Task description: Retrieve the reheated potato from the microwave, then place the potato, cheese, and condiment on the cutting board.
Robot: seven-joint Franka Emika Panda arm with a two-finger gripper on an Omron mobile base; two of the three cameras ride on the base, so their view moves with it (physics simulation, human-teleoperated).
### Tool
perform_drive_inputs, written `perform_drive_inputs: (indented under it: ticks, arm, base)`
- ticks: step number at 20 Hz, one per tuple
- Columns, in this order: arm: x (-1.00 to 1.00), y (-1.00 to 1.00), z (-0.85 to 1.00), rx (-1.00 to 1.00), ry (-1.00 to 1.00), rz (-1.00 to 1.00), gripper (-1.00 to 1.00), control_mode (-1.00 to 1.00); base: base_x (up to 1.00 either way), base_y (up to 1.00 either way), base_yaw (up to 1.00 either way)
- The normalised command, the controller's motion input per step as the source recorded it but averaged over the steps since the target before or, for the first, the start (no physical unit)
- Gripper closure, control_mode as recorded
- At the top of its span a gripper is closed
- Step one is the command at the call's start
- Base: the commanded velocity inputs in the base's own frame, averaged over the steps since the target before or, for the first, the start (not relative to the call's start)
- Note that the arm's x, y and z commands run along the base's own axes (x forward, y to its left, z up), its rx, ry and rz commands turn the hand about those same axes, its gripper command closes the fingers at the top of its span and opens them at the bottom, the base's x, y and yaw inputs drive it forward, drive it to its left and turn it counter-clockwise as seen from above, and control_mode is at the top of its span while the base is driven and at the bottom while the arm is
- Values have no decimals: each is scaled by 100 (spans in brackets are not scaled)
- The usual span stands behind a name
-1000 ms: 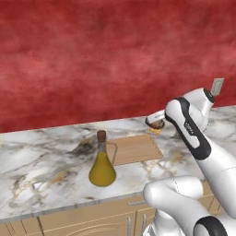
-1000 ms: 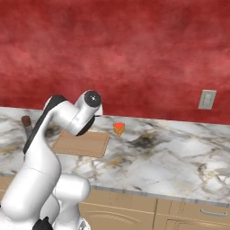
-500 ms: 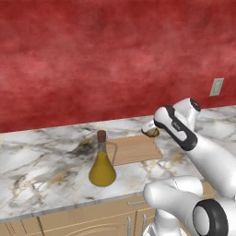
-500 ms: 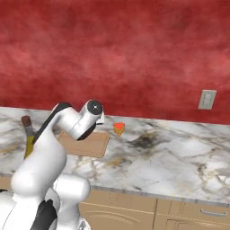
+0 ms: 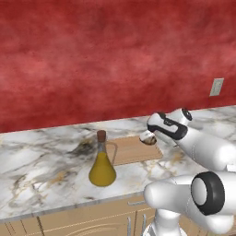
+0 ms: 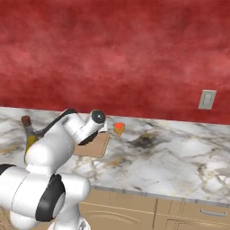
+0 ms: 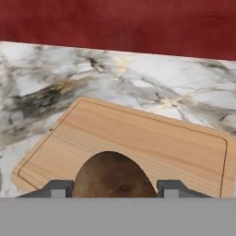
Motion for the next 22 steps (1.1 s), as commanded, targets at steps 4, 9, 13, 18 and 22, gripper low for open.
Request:
perform_drive_inputs:
  ticks: [4,9,13,18,22]
  arm:
    - [32,-15,-42,-1,1,0,100,-100]
    - [36,-9,-37,0,5,0,100,-100]
    - [37,-2,-33,0,5,0,100,-100]
    - [31,-6,-35,0,3,0,100,-100]
    - [29,-10,-31,0,0,0,100,-100]
  base:
    - [0,0,0]
    - [0,0,0]
    - [0,0,0]
    - [0,0,0]
    - [0,0,0]
